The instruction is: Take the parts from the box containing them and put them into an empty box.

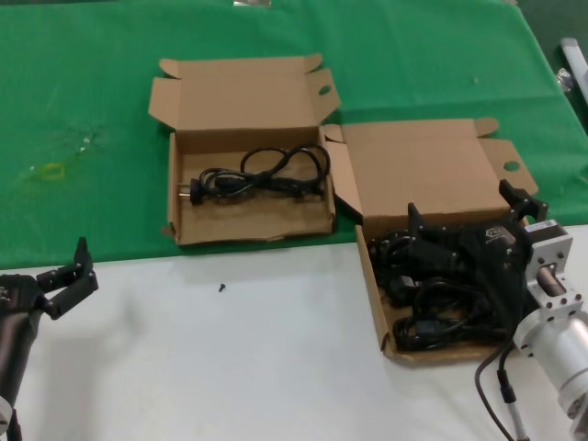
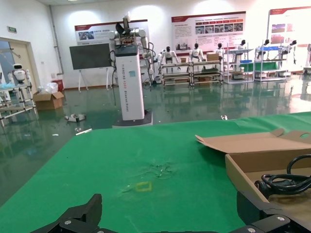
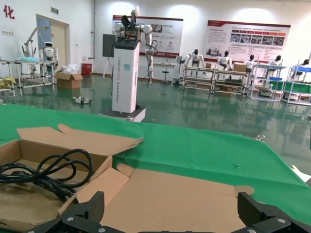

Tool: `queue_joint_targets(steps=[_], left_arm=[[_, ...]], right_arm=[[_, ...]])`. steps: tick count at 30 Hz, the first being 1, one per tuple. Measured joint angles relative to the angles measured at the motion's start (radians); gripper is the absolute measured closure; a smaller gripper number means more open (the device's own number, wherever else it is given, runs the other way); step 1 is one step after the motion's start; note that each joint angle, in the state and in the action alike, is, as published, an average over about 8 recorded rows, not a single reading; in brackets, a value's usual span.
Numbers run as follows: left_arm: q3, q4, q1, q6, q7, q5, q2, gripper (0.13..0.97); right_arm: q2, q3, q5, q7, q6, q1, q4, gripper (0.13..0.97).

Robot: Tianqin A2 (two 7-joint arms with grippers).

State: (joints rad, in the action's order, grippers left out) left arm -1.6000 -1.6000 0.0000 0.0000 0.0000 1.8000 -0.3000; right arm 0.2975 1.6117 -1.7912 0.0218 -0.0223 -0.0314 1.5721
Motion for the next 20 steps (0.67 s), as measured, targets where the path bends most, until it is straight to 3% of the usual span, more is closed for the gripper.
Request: queue_joint_targets(steps=[20], left_arm=[[0.000, 0.000, 0.000, 0.000, 0.000, 0.000, 0.000, 0.132]], right_arm=[[0.000, 0.000, 0.000, 0.000, 0.000, 0.000, 0.000, 0.129]])
